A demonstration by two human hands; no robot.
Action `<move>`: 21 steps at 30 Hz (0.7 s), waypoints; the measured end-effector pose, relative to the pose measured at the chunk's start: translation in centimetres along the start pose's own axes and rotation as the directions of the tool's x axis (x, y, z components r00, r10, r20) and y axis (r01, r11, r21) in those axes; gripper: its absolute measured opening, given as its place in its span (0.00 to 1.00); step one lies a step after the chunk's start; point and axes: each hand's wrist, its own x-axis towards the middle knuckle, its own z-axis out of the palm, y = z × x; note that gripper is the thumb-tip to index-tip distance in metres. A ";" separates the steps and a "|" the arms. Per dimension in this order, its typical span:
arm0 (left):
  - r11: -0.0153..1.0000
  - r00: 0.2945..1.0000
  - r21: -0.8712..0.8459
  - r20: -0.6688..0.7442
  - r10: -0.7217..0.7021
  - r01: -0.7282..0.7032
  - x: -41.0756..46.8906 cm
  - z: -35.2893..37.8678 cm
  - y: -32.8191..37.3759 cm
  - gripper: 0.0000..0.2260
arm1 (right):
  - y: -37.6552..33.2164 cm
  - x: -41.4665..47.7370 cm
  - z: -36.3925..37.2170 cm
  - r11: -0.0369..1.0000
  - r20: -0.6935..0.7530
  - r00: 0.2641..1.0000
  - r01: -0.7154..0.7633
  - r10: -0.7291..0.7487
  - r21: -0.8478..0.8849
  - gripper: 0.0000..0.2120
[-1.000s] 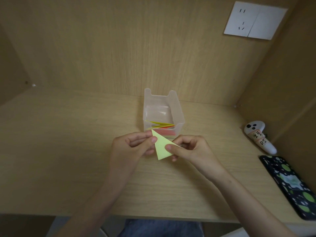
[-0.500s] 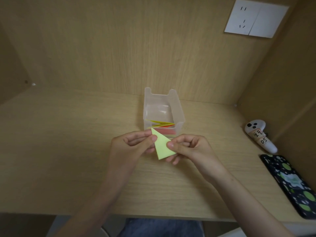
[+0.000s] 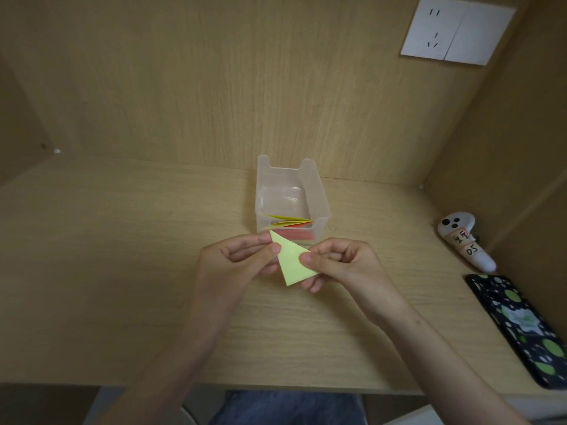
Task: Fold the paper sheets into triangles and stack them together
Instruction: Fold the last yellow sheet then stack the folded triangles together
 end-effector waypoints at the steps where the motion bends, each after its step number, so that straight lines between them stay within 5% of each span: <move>1: 1.000 1.000 0.000 -0.001 0.000 0.000 0.0 0.0 0.0 0.07 | 0.0 0.0 0.0 1.000 -0.003 1.000 -0.003 0.003 -0.001 0.04; 15: 0.999 1.000 0.028 -0.021 0.016 -0.015 0.0 0.1 -0.2 0.07 | 0.1 0.0 0.1 1.000 -0.007 1.000 -0.016 0.017 0.013 0.06; 21: 0.995 0.990 0.014 -0.099 0.098 -0.097 0.0 0.1 -0.3 0.06 | 0.6 -0.6 0.6 0.988 0.176 0.975 -0.146 0.135 0.049 0.17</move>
